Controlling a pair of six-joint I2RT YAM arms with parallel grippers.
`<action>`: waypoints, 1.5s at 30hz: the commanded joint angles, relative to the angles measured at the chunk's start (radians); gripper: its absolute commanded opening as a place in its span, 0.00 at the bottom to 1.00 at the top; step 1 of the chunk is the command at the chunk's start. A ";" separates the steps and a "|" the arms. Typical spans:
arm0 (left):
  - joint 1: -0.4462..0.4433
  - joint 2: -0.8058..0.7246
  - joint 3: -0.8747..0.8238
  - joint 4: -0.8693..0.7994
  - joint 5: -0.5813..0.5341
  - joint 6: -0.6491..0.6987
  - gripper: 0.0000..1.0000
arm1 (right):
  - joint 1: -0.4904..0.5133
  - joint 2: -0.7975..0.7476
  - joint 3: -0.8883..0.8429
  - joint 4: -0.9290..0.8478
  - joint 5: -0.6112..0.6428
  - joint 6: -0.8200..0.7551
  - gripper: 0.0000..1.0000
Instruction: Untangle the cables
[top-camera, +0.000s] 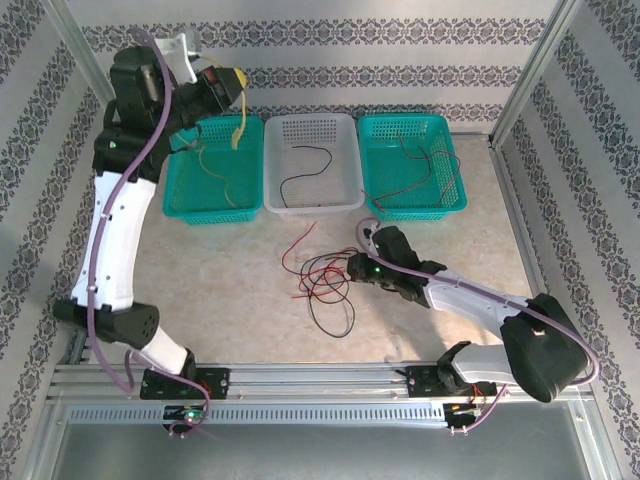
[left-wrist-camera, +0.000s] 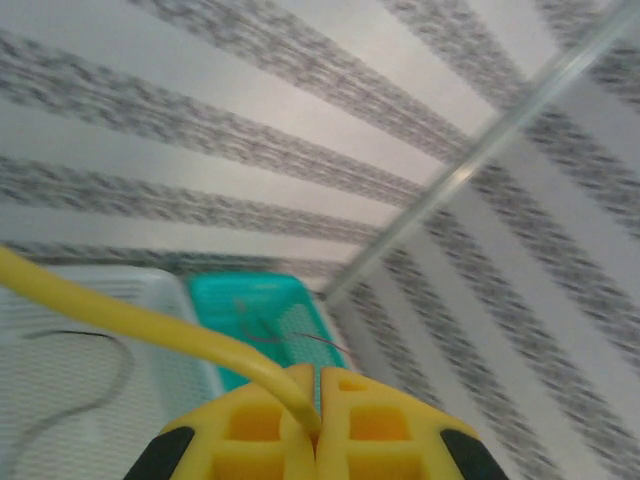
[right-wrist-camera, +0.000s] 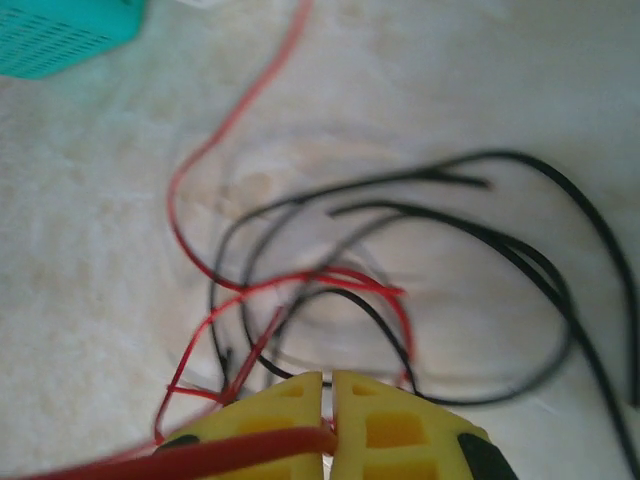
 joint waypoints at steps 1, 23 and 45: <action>0.051 0.124 0.114 -0.222 -0.174 0.221 0.00 | -0.008 -0.082 -0.046 -0.032 0.011 0.051 0.00; 0.099 0.626 0.067 -0.262 -0.353 0.411 0.50 | -0.004 -0.366 0.228 -0.382 0.055 0.007 0.00; -0.147 0.009 -0.528 0.115 -0.201 0.268 0.60 | -0.003 -0.241 0.844 -0.516 0.065 -0.154 0.00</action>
